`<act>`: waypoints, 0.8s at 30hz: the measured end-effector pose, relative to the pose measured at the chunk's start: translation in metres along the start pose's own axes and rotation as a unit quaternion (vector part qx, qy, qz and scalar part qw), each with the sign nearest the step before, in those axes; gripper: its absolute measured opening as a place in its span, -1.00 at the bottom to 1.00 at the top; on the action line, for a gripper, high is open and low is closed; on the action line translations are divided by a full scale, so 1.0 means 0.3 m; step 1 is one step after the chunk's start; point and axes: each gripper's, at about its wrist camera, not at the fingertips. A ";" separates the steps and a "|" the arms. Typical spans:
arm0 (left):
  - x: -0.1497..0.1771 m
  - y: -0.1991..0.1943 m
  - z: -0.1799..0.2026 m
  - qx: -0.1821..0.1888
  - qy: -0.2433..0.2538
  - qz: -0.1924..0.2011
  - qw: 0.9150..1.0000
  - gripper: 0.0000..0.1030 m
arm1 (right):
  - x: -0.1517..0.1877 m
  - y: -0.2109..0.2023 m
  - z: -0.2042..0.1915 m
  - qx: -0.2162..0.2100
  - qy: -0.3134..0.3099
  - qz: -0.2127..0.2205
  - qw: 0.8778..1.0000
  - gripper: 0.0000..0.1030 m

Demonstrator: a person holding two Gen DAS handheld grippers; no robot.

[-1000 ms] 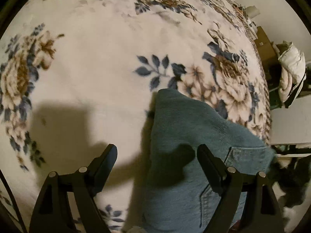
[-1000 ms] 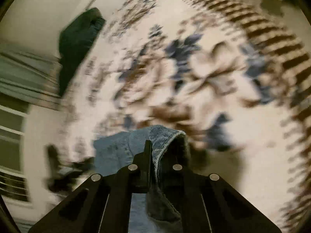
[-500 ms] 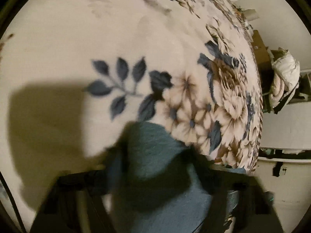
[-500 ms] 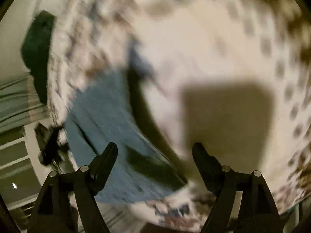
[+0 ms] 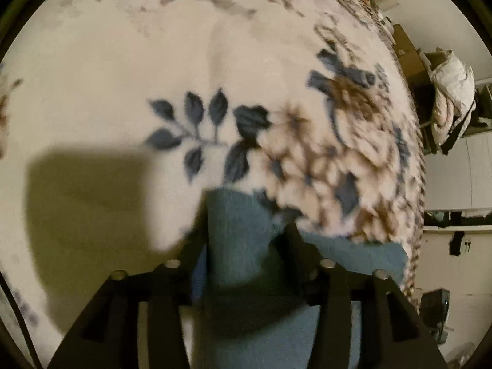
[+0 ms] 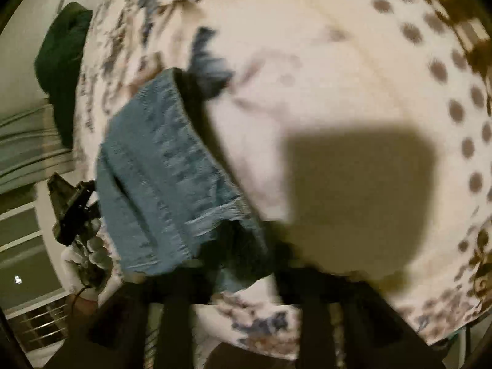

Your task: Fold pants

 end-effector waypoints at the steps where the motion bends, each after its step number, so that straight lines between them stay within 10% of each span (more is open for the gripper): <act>1: 0.022 -0.031 -0.004 0.010 -0.004 0.004 1.000 0.38 | 0.017 -0.011 -0.006 -0.022 0.004 0.009 1.000 0.61; 3: 0.110 -0.100 -0.026 0.039 -0.022 0.005 0.999 0.72 | 0.059 -0.003 -0.008 -0.064 0.015 0.014 0.998 0.67; 9: 0.333 -0.007 -0.077 0.060 -0.060 -0.054 0.995 0.73 | 0.157 0.252 0.023 -0.106 0.058 -0.031 0.992 0.67; 14: 0.389 0.068 -0.148 0.108 -0.096 -0.035 0.989 0.82 | 0.154 0.284 -0.031 -0.207 0.042 0.037 0.977 0.66; 17: 0.386 0.076 -0.154 0.122 -0.092 -0.040 0.987 0.85 | 0.155 0.338 -0.068 -0.101 -0.017 0.019 0.995 0.63; 24: 0.391 0.086 -0.098 0.127 -0.059 -0.033 0.990 0.96 | 0.136 0.436 -0.102 -0.122 0.004 0.015 0.992 0.81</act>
Point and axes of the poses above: each gripper's, at about its wrist camera, not at the fingertips, and y roughly the way its jaws point, z to its right, x to its underside, and after that the axes turned 7 degrees about -x, right-handed
